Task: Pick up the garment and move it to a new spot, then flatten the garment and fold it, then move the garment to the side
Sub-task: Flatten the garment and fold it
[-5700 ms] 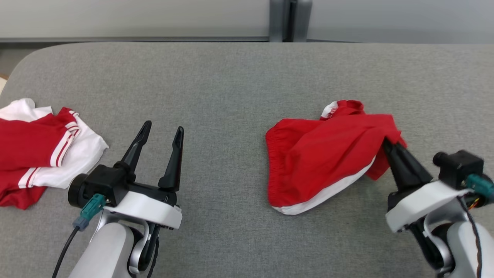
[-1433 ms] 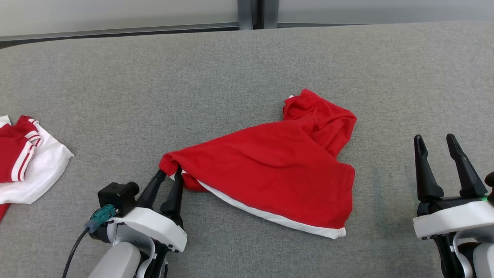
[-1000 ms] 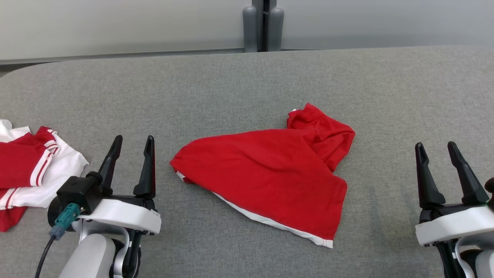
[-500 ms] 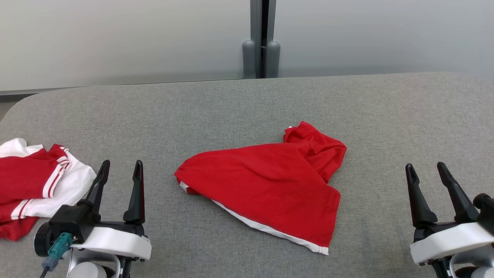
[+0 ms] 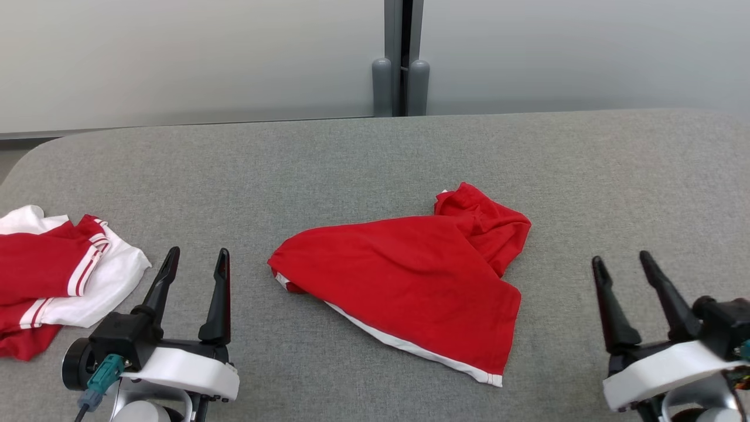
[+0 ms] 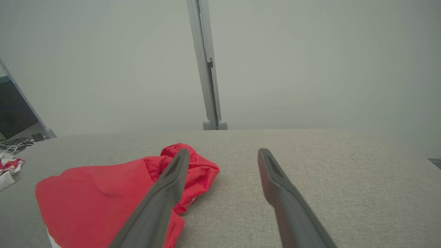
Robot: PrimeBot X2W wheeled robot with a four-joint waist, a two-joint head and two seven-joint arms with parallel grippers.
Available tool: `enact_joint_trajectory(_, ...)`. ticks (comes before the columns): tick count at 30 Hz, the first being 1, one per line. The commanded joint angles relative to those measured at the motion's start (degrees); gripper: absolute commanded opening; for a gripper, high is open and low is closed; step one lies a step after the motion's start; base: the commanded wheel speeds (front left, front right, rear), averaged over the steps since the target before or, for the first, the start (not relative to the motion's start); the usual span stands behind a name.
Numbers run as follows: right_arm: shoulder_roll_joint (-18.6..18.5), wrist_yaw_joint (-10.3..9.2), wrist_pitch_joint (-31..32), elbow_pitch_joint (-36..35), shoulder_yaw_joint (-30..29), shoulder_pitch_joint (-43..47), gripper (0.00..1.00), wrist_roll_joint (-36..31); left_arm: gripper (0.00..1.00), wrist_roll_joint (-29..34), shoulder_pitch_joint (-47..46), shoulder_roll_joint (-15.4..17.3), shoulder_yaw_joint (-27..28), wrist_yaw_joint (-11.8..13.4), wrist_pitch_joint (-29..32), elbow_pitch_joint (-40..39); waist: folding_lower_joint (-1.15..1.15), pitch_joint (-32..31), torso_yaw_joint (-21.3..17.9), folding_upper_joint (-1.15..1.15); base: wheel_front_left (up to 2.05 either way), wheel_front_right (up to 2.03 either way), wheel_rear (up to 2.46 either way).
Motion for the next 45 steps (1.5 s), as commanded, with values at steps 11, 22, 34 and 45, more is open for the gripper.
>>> enact_joint_trajectory(11, -2.5, -0.02, 3.7, 6.9, 18.5, 5.2, 1.0, 1.3, 1.0, 1.0, -3.0, -0.3, -1.3, 0.3, 0.1, -0.6, 0.0, 2.9, 1.6, 0.0, 0.0, 0.0, 0.0)
enact_joint_trajectory(22, -4.5, -0.03, 2.4, 17.8, 24.1, -1.9, 0.0, 0.2, 1.0, 1.8, -6.1, -1.2, -2.7, -0.4, -0.4, 0.5, 0.0, 6.4, 2.7, 0.0, 0.0, 0.0, 0.0)
enact_joint_trajectory(34, -5.1, -0.02, 0.6, 4.7, 17.1, -8.2, 0.0, 1.9, 1.0, 1.9, -7.9, -1.5, -2.6, -0.8, -1.0, 1.9, 0.0, 8.2, 2.1, 0.0, 0.0, 0.0, 0.0)
enact_joint_trajectory(45, -6.1, -0.02, 2.6, 6.9, 6.4, -16.2, 0.0, 2.6, 1.0, 2.7, -10.7, -3.2, -4.1, -2.4, -1.3, 3.3, 0.0, 11.7, 4.6, 0.0, 0.0, 0.0, 0.0)
